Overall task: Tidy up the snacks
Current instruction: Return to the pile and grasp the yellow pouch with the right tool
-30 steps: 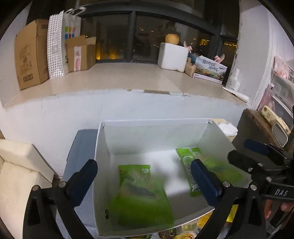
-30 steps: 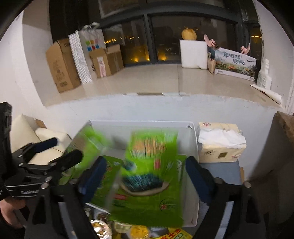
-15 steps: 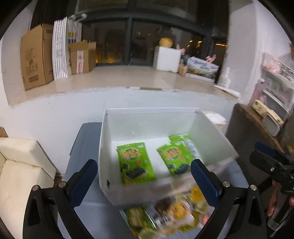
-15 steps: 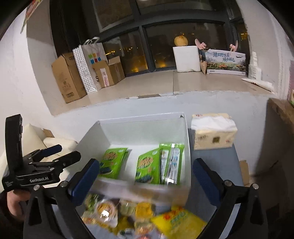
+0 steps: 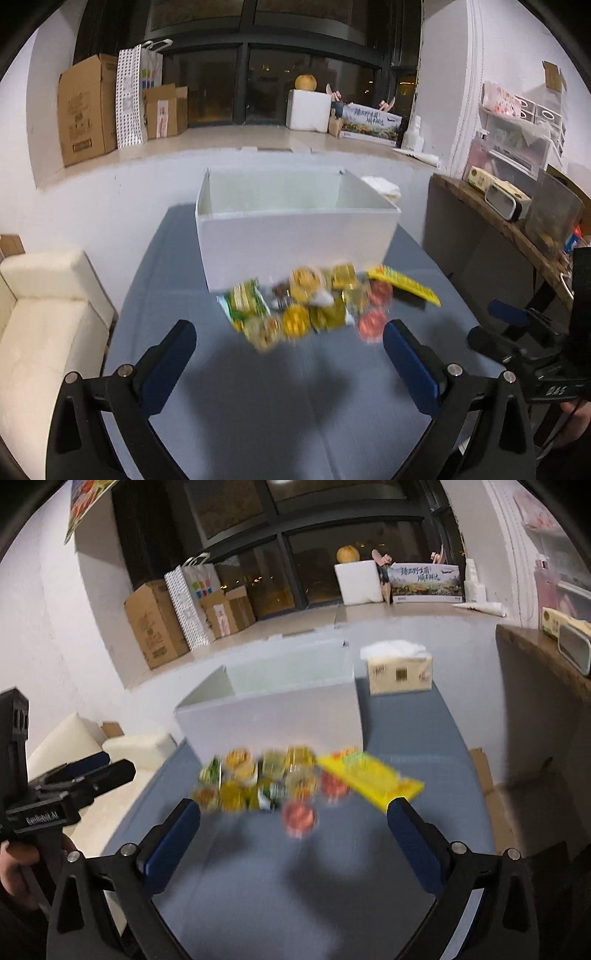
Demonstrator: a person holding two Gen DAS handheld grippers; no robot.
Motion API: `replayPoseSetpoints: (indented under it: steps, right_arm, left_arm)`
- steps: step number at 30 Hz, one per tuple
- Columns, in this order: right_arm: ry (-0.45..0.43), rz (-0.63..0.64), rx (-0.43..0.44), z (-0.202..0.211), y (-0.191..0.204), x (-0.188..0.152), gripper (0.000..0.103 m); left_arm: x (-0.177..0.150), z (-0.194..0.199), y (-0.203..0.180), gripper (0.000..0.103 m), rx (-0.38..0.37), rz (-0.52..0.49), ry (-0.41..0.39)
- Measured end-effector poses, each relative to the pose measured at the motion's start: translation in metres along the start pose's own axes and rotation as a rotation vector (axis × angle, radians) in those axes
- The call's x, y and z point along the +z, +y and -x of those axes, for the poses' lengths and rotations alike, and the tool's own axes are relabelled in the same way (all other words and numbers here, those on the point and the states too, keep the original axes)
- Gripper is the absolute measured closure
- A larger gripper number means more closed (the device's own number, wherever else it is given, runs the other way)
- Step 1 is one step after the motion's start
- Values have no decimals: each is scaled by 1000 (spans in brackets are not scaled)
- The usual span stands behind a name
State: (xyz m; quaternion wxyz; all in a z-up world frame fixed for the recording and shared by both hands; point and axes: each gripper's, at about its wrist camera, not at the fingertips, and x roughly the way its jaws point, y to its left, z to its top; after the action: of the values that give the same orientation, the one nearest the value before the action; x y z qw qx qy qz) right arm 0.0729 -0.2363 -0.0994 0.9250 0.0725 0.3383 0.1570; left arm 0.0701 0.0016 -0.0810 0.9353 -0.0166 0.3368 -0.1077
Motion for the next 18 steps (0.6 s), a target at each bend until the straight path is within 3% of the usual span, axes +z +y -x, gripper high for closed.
replayPoseSetpoints:
  steps: [4, 7, 18]
  right_arm:
    - [26, 36, -27, -2, 1, -17, 0]
    - [47, 115, -134, -11, -1, -21, 0]
    - [158, 276, -314, -86, -38, 15, 0]
  left_arm:
    - [-19, 8, -5, 0, 16, 2, 5]
    - [-23, 10, -6, 0, 7, 9, 12]
    - [-26, 8, 2, 0, 22, 21, 12]
